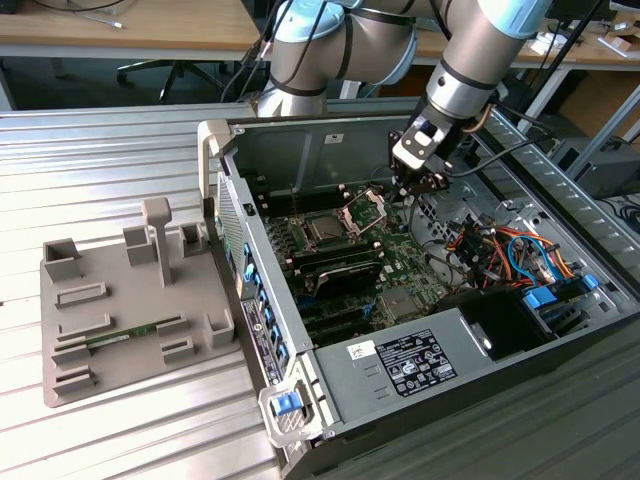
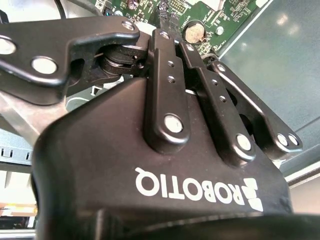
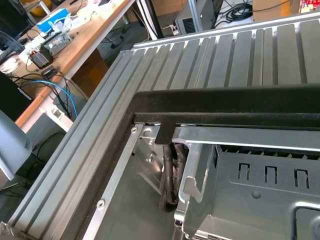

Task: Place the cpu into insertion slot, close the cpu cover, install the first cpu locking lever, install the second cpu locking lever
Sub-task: 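Close the cpu cover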

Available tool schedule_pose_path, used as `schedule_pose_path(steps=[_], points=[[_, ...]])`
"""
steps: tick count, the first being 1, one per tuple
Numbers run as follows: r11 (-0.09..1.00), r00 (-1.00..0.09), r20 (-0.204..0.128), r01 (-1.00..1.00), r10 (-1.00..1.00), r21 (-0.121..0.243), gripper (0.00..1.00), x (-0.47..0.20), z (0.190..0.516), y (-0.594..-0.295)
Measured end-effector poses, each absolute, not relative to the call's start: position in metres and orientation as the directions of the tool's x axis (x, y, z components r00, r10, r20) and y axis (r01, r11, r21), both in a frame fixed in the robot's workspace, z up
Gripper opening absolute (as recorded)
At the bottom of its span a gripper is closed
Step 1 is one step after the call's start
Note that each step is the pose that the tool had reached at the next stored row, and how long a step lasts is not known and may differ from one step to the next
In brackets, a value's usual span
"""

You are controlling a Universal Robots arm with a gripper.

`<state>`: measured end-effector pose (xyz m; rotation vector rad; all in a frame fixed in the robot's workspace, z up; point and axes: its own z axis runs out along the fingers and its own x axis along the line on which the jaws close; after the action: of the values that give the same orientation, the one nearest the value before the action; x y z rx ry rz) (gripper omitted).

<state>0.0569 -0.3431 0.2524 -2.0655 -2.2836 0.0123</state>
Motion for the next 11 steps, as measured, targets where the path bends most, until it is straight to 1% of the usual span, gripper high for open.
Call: schedule_pose_path(steps=[11], points=[[0.101,-0.099,0.041,0.994,0.994,-0.048,0.1,0.0501,0.2524,-0.3431]])
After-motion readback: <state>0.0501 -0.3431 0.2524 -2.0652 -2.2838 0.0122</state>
